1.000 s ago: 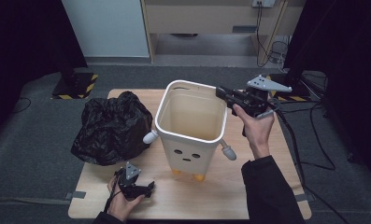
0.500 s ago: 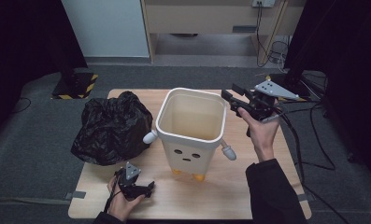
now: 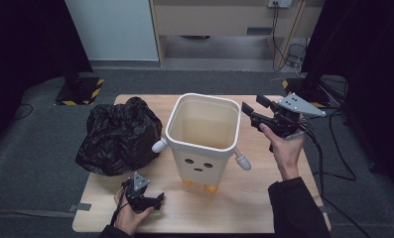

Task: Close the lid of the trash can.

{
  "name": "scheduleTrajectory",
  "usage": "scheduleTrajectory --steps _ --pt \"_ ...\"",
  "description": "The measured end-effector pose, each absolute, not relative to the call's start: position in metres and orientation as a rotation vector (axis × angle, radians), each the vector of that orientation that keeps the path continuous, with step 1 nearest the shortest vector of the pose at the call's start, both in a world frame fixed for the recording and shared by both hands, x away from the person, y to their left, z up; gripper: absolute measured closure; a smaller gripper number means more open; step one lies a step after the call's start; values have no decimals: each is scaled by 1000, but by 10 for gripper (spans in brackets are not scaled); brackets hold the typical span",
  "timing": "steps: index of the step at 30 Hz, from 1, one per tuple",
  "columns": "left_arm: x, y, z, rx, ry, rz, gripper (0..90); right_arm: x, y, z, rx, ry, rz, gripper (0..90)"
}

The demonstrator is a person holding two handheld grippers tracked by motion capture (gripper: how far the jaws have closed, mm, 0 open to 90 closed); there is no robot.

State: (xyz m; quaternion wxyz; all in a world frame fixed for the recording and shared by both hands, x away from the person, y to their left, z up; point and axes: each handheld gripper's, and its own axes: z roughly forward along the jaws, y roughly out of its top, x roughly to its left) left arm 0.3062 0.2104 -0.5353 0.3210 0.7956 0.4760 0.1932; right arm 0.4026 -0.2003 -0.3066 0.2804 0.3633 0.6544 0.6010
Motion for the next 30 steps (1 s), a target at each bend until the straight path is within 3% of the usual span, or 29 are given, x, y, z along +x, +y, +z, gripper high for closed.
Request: scheduleTrajectory --steps 30 --pt "306 210 -535 2089 1251 508 0 382 -247 -366 1106 1730 1517 251"
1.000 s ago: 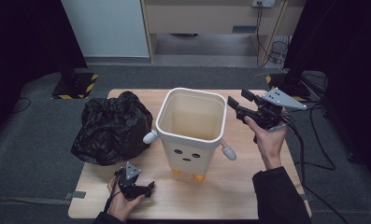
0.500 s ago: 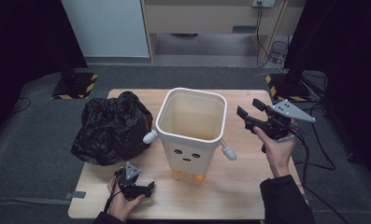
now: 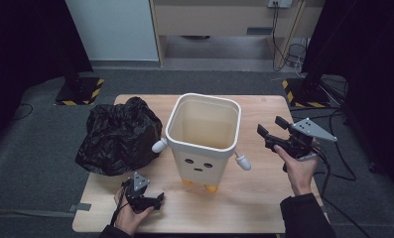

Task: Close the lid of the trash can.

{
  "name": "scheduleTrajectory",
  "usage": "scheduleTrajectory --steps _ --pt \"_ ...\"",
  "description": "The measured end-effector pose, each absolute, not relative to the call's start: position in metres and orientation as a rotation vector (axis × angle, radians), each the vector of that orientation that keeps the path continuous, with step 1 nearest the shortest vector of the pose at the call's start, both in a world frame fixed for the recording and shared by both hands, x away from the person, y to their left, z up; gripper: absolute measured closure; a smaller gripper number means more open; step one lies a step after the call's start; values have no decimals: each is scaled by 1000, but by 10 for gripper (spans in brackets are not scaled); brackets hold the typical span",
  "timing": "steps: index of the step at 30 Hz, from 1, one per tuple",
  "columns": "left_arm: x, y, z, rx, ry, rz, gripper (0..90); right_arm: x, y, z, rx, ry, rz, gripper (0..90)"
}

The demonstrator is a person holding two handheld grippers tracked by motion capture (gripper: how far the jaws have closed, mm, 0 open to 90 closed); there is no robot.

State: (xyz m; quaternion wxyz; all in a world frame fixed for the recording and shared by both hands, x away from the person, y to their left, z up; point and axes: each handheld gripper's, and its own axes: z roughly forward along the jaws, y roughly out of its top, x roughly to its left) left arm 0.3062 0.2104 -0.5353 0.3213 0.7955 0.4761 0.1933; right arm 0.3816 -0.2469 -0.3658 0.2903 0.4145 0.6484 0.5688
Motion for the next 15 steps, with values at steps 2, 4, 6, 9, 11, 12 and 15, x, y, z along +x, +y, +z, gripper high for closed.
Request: scheduleTrajectory --steps 2,4,6,9,11,12,15 --pt "306 210 -535 2090 1251 508 0 381 -250 -371 1114 1732 1505 244" --pt "306 210 -535 2089 1251 508 0 379 -253 -375 1125 1733 1500 239" --pt "306 210 -535 2090 1251 508 0 378 -255 -380 1130 1734 1495 236" --pt "306 210 -535 2090 1250 508 0 376 -259 -388 1141 1753 1473 229" --pt "306 210 -535 2089 1250 508 0 375 -261 -393 1150 1757 1461 228" --pt "306 210 -535 2089 1251 508 0 374 -262 -395 1158 1758 1459 227" --pt "306 210 -535 2090 1250 508 0 372 -266 -406 1166 1770 1433 223"
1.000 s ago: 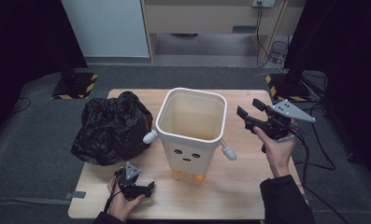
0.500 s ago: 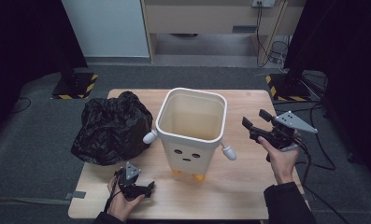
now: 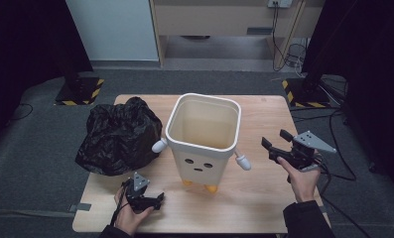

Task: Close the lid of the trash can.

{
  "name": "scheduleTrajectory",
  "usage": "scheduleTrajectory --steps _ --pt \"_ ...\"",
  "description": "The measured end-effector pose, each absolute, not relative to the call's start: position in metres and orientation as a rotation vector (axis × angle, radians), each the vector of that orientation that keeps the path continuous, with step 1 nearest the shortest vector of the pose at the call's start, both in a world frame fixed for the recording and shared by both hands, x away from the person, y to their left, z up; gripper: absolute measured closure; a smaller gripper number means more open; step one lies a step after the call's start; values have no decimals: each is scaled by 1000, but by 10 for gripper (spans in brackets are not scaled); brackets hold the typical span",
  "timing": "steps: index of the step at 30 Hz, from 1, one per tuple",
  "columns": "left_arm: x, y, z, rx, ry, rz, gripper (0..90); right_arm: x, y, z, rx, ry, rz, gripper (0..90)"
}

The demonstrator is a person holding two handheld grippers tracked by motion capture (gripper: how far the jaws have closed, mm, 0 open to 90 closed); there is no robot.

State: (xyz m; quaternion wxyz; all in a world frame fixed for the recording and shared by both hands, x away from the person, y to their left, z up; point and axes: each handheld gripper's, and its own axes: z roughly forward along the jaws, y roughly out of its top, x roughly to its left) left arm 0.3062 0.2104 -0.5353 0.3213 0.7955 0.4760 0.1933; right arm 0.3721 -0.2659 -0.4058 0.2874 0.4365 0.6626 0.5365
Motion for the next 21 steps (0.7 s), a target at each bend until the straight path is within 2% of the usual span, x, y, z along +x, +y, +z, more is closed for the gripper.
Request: scheduleTrajectory --steps 21 --pt "306 211 -535 2090 1248 507 0 361 -288 -451 1251 1839 1302 186"
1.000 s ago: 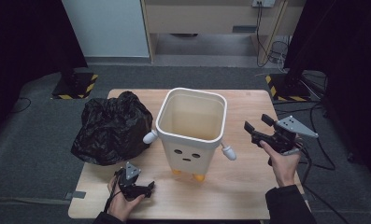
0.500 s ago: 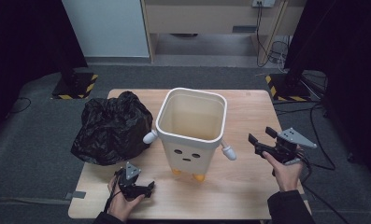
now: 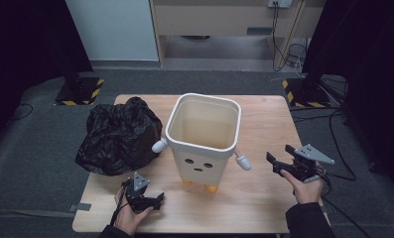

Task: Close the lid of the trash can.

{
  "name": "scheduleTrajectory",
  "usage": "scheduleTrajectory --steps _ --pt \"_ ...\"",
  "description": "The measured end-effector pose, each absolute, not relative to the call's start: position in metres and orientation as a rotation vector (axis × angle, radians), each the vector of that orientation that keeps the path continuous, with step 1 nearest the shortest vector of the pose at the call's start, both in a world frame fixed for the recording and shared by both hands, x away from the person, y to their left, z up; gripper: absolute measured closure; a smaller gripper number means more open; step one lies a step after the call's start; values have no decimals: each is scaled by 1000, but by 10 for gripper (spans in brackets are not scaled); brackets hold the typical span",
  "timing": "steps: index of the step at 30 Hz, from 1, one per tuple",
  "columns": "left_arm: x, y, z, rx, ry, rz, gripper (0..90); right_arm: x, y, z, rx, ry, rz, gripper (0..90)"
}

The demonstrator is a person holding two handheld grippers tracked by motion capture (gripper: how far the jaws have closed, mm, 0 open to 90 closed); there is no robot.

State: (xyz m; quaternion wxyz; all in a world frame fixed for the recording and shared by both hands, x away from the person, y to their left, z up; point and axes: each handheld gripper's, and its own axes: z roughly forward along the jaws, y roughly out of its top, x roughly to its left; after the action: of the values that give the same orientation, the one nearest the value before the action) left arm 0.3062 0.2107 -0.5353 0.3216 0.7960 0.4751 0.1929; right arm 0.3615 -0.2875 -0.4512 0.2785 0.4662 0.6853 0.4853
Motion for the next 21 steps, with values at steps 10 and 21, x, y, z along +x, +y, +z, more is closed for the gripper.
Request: scheduleTrajectory --steps 10,21 --pt "306 211 -535 2091 1245 505 0 357 -295 -479 1301 1947 1184 161" --pt "306 211 -535 2096 1239 502 0 350 -313 -508 1354 2017 988 148"
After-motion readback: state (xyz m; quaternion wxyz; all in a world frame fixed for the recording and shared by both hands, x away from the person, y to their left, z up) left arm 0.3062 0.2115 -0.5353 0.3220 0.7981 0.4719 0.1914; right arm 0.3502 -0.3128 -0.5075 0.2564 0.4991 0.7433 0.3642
